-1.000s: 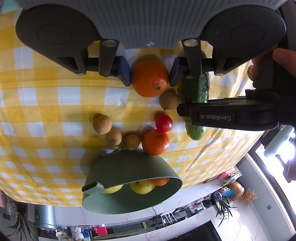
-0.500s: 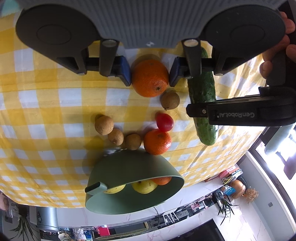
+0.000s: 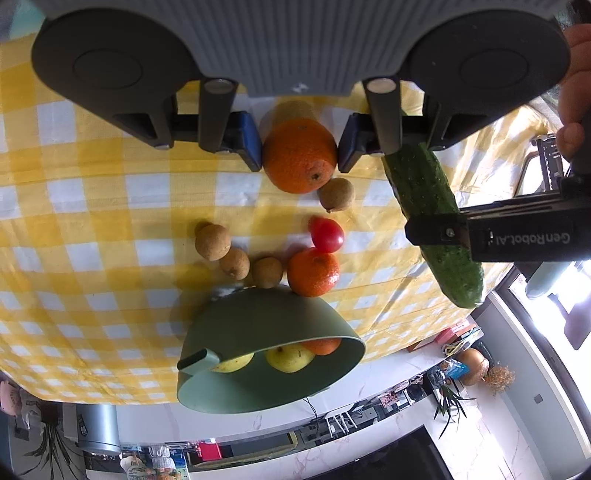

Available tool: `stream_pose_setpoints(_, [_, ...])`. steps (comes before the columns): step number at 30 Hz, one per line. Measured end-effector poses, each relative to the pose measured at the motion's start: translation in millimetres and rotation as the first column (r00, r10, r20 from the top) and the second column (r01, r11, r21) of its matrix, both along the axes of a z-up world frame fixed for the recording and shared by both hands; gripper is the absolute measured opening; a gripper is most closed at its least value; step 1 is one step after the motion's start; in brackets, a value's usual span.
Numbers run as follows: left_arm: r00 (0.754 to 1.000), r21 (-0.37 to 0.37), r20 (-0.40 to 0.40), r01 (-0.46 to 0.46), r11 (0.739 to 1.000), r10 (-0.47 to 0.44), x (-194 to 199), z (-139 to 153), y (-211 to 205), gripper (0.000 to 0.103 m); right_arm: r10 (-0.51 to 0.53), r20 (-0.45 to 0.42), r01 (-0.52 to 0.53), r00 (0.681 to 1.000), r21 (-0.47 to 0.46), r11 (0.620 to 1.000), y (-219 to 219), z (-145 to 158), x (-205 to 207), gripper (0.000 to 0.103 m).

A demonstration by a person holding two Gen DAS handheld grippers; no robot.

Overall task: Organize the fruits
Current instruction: 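Lift the cucumber with the left tool while the right tool lifts the orange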

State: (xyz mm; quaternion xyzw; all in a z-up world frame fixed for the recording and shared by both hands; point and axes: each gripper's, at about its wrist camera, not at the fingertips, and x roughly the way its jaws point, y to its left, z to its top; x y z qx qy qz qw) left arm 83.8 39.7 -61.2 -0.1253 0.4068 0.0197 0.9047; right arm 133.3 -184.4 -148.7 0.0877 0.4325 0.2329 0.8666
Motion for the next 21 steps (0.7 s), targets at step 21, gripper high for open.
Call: stream_pose_setpoints(21, [0.987, -0.019, 0.163, 0.015, 1.0, -0.012, -11, 43, 7, 0.042, -0.027, 0.084, 0.025, 0.996, 0.033, 0.999, -11, 25, -9, 0.042])
